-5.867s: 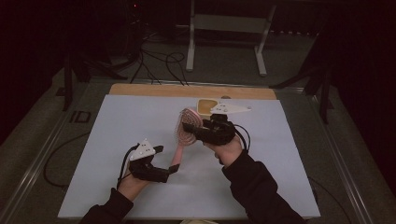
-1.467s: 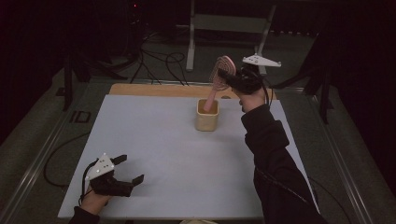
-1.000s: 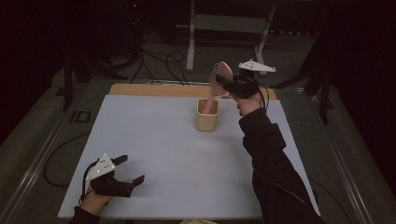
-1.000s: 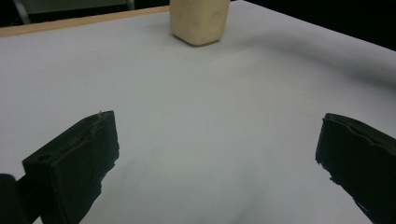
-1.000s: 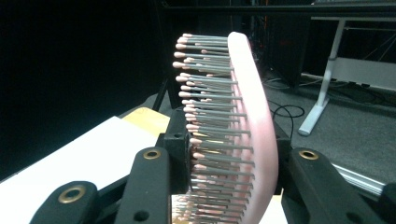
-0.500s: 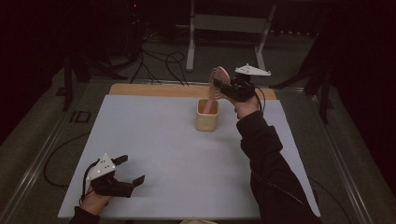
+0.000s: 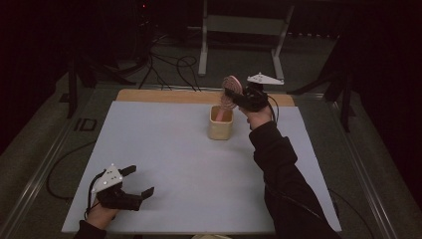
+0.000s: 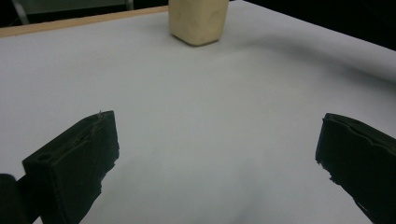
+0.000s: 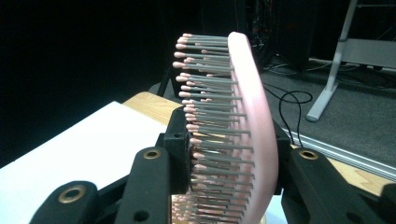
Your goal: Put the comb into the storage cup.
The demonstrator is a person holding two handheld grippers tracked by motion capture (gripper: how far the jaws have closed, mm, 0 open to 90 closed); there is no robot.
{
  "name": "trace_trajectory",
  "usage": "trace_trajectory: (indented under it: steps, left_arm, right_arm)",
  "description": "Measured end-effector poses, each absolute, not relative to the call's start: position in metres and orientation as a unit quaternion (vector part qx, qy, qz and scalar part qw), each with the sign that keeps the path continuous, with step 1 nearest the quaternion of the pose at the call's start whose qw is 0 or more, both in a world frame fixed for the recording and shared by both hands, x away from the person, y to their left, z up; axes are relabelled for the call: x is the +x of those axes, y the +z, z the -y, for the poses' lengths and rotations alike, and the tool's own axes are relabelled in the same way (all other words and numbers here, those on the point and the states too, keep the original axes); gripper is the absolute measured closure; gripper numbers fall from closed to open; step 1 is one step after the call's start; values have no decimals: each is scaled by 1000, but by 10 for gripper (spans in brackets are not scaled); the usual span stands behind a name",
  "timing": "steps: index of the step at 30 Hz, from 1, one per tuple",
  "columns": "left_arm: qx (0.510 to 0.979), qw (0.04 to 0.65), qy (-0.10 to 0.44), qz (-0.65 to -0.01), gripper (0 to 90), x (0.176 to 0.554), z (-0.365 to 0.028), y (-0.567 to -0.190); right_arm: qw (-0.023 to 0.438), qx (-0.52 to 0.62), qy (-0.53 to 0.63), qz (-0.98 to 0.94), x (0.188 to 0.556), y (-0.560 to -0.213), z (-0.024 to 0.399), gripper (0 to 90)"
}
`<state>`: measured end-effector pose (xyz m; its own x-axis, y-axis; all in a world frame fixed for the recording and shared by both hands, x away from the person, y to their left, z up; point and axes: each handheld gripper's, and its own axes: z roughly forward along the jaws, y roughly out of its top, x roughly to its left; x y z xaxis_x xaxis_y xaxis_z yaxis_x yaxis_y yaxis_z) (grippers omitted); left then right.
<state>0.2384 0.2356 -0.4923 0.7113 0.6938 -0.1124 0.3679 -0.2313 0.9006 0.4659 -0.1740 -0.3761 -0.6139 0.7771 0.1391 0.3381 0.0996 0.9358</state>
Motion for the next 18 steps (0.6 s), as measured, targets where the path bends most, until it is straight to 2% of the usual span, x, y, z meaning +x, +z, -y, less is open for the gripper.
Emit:
trace_trajectory:
  steps: [18]
  left_arm:
    - [768,516,157,-345,1,239,-236,-493]
  right_arm:
    - [184,402,538,-718,471,-395,170,645]
